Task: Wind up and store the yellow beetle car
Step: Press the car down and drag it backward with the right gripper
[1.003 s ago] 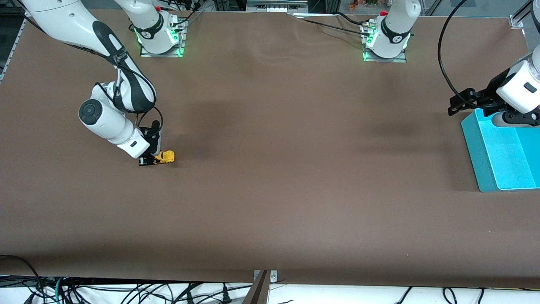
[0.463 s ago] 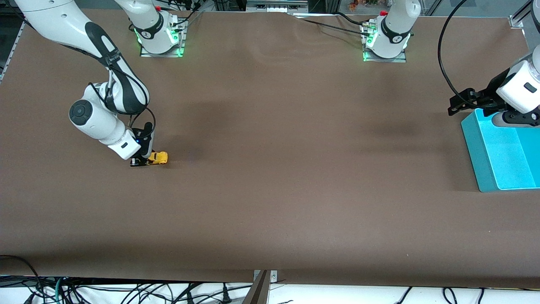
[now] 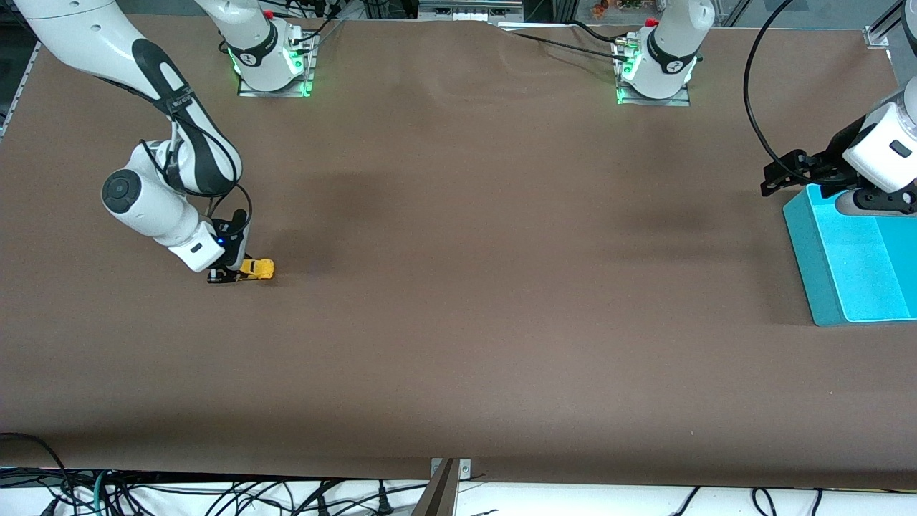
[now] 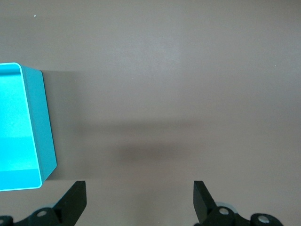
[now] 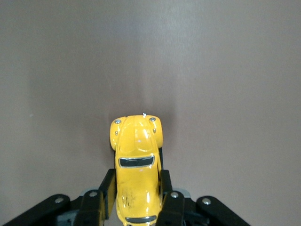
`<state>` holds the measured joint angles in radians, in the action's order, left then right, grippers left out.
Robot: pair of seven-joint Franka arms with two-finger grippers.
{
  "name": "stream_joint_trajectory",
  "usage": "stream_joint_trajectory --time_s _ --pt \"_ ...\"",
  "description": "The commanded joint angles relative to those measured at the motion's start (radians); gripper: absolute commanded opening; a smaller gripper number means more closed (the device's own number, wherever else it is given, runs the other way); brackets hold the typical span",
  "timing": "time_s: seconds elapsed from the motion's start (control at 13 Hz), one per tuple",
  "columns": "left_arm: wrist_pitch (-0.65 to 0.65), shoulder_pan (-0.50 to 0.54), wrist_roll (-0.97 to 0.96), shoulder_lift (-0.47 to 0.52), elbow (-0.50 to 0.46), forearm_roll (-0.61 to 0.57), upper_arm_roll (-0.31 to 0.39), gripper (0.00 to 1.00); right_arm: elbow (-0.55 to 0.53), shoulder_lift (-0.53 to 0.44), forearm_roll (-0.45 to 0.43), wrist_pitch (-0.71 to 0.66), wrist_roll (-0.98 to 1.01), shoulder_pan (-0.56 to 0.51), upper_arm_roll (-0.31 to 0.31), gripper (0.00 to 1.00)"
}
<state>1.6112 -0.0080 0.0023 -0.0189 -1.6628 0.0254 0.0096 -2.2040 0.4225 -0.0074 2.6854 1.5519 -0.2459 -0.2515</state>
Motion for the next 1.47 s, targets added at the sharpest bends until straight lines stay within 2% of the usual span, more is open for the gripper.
stream_joint_trajectory --time_s 0.0,1.08,1.39 --pt "-0.022 0.003 -0.005 -0.012 0.032 -0.028 -0.007 1.00 -0.014 0.045 -0.008 0.011 0.051 -0.058 -0.009 0.21" --pt "-0.022 0.003 -0.005 -0.012 0.032 -0.028 -0.005 1.00 -0.026 0.048 -0.008 -0.005 0.252 -0.167 -0.006 0.21" --pt "-0.022 0.003 -0.005 -0.012 0.032 -0.028 -0.005 1.00 -0.020 0.062 -0.009 -0.012 0.319 -0.226 -0.005 0.21"
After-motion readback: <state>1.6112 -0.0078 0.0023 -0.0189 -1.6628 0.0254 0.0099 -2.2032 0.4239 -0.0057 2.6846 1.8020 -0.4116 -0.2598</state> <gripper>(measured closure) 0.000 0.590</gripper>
